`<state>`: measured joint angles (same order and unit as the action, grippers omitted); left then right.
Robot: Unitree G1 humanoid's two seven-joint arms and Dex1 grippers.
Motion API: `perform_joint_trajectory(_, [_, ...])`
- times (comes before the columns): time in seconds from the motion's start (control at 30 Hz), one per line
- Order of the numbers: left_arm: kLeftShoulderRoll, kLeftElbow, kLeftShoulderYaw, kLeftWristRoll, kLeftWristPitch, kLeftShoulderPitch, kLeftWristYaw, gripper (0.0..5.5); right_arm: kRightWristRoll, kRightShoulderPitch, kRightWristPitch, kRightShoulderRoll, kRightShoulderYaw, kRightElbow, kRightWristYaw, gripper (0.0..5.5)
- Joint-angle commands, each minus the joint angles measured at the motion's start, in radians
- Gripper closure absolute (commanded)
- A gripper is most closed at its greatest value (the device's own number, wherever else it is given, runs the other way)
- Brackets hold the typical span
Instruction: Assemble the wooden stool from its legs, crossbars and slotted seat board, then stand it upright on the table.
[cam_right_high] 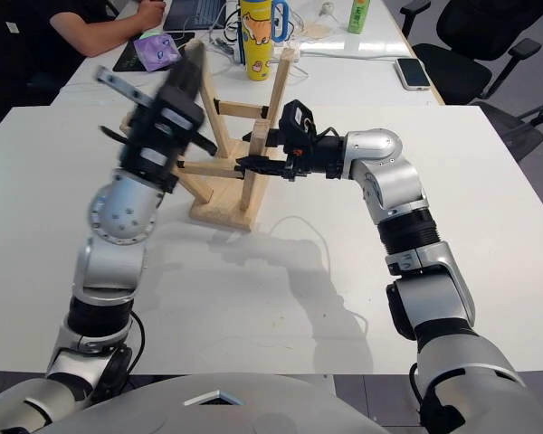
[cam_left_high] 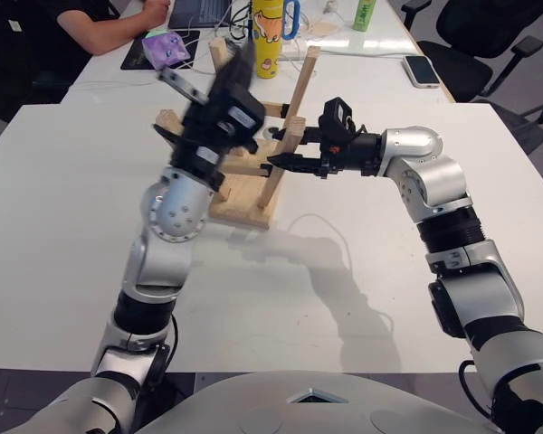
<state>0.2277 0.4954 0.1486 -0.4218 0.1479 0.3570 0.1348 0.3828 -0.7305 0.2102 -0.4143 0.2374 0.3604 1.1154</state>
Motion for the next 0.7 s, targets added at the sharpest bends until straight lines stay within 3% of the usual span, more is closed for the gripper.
perform_joint_trajectory(0.03, [0.010, 0.016, -0.187, 0.087, 0.034, 0.008, -0.037, 5.50, -0.041, 0.087, -0.013, 0.014, -0.004, 0.039, -0.007, 3.44])
perform_joint_trajectory(0.1, [0.040, -0.026, -0.245, 0.113, 0.050, 0.010, -0.029, 5.50, -0.021, 0.100, -0.015, 0.019, -0.032, 0.024, -0.009, 3.44])
perform_joint_trajectory(0.3, [0.116, -0.150, -0.339, 0.165, 0.027, -0.009, -0.022, 5.50, 0.000, 0.083, -0.057, 0.046, -0.098, 0.007, -0.022, 2.49])
perform_joint_trajectory(0.43, [0.133, -0.242, -0.329, 0.178, 0.053, -0.020, -0.006, 5.50, 0.014, 0.074, -0.054, 0.047, -0.135, -0.018, -0.013, 2.27])
perform_joint_trajectory(0.6, [0.173, -0.480, -0.307, 0.184, 0.115, -0.083, 0.044, 5.50, -0.049, 0.189, 0.011, -0.045, -0.094, -0.055, 0.031, 2.27])
perform_joint_trajectory(0.7, [0.202, -0.622, -0.188, 0.172, 0.116, -0.114, 0.166, 5.50, -0.059, 0.292, 0.048, -0.091, -0.094, -0.077, 0.039, 2.27])
